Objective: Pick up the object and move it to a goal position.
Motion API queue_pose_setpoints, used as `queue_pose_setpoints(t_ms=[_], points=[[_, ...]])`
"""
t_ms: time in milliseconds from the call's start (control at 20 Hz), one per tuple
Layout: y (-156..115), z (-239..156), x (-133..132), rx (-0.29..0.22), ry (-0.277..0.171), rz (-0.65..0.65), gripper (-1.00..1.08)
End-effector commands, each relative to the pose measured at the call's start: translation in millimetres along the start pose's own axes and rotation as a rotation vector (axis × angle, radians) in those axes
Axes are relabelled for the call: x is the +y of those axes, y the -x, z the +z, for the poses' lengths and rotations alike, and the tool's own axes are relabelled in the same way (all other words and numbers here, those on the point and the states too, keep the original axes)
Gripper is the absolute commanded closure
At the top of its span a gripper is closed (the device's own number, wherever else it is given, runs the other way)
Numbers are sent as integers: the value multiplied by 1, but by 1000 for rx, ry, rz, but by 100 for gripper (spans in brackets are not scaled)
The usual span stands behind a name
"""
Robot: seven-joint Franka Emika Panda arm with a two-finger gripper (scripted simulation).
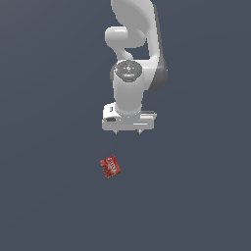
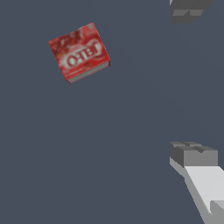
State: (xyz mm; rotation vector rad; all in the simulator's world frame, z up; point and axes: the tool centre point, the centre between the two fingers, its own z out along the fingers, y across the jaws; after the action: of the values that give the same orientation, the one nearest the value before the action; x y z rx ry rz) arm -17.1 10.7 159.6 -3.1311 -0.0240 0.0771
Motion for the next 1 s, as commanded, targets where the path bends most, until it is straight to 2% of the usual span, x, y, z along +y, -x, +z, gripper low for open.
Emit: queue_pose_setpoints(t_ms=[0, 400, 950], points=[[0, 0, 0, 0, 0, 0, -92], [2, -10, -32, 0, -24, -40, -92], [-11, -2, -21, 6, -20, -79, -92]])
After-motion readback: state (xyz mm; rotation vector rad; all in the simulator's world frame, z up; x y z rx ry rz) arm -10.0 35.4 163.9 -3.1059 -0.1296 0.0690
